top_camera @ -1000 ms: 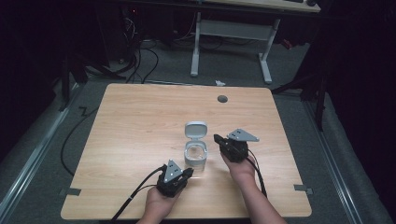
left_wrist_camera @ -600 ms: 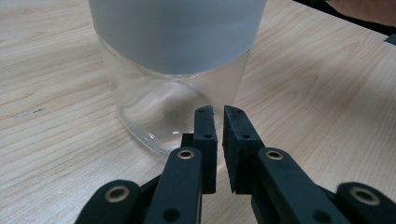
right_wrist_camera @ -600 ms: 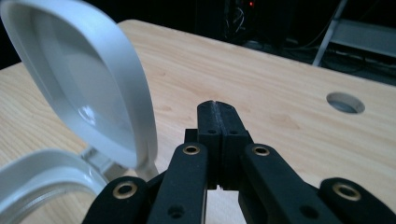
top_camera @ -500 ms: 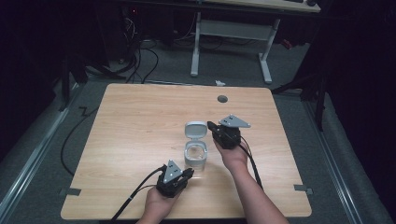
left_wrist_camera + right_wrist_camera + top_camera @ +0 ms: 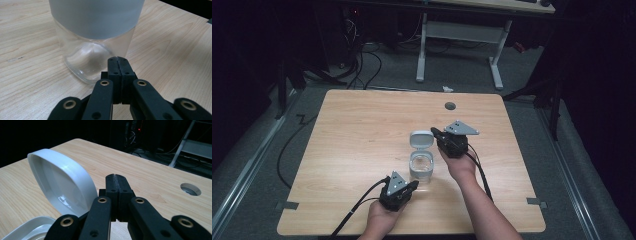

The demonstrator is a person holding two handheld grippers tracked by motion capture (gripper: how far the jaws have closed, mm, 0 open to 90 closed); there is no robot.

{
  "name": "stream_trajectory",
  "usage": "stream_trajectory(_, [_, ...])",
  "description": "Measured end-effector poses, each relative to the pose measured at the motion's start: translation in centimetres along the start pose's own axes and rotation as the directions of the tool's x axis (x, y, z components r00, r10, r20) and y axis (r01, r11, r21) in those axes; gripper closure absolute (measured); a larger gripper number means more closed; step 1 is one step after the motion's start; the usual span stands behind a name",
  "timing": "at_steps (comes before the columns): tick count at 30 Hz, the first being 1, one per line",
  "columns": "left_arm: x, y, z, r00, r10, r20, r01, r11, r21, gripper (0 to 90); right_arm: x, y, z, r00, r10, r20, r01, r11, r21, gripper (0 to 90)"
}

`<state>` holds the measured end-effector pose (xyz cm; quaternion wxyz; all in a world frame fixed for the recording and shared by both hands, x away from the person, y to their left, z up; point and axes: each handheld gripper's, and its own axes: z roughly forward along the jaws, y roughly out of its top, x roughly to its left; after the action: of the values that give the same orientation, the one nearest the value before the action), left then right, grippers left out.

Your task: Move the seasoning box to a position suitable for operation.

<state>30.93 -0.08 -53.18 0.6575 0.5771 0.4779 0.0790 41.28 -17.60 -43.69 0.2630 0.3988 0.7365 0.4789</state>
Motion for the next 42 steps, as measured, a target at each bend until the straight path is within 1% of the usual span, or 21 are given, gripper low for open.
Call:
stream_trajectory(5, [0.0,0.0,0.0,1.0000,-0.002,0.002,0.002,1.0000,0.001,90.0,0.3,0.0,-0.5,0.9999,-0.007,-0.013,0.007,1.000,-0.009,89.6])
stream_trajectory(10, [0.0,0.0,0.0,1.0000,-0.001,0.005,0.001,1.0000,-0.001,90.0,1.0,-0.2,-1.1,0.9995,-0.019,-0.026,0.019,1.000,-0.007,89.5])
stream_trajectory(12, [0.0,0.0,0.0,1.0000,-0.003,0.007,0.003,1.0000,-0.002,90.0,1.2,-0.4,-1.4,0.9993,-0.027,-0.027,0.026,1.000,-0.014,89.5])
stream_trajectory(16, [0.0,0.0,-0.1,1.0000,-0.003,0.009,0.003,1.0000,-0.003,90.0,1.6,-0.9,-1.9,0.9989,-0.023,-0.040,0.023,1.000,-0.014,89.5])
stream_trajectory(24, [0.0,0.0,-0.1,1.0000,-0.001,0.009,0.001,1.0000,-0.003,90.0,2.6,-2.0,-3.2,0.9972,-0.040,-0.063,0.039,0.999,-0.009,89.0])
stream_trajectory(25, [-0.1,0.0,-0.1,1.0000,-0.005,0.008,0.005,1.0000,-0.003,90.0,2.7,-2.1,-3.4,0.9970,-0.041,-0.066,0.040,0.999,-0.016,89.0])
stream_trajectory(26, [-0.1,0.0,-0.1,1.0000,-0.005,0.008,0.005,1.0000,-0.003,90.0,2.7,-2.1,-3.4,0.9970,-0.041,-0.066,0.040,0.999,-0.016,89.0])
stream_trajectory(27, [-0.1,0.0,-0.1,1.0000,-0.004,0.008,0.004,1.0000,-0.002,90.0,2.9,-2.5,-3.7,0.9968,-0.031,-0.074,0.030,0.999,-0.013,89.0])
stream_trajectory(30, [0.0,0.0,-0.1,1.0000,-0.002,0.010,0.002,1.0000,-0.002,90.0,3.2,-3.0,-4.2,0.9965,-0.035,-0.075,0.035,0.999,-0.007,89.0])
stream_trajectory(32, [0.0,0.0,-0.1,0.9999,-0.001,0.011,0.001,1.0000,-0.003,90.0,3.4,-3.4,-4.6,0.9960,-0.031,-0.084,0.030,1.000,-0.010,88.8])
stream_trajectory(33, [0.0,0.0,-0.1,0.9999,0.000,0.011,0.000,1.0000,-0.003,90.0,3.4,-3.5,-4.7,0.9961,-0.035,-0.081,0.034,0.999,-0.014,88.8])
stream_trajectory(37, [0.0,0.0,-0.2,0.9999,0.001,0.013,-0.001,1.0000,-0.004,90.0,3.3,-3.8,-5.3,0.9966,-0.024,-0.079,0.023,1.000,-0.020,88.6])
stream_trajectory(38, [0.0,0.0,-0.2,0.9999,0.000,0.013,0.000,1.0000,-0.004,89.9,3.2,-3.9,-5.4,0.9968,-0.027,-0.075,0.026,0.999,-0.025,88.5])
stream_trajectory(42, [0.0,0.0,-0.2,0.9999,0.000,0.017,0.000,1.0000,-0.006,89.5,3.0,-4.0,-5.5,0.9972,-0.027,-0.070,0.026,1.000,-0.017,88.1])
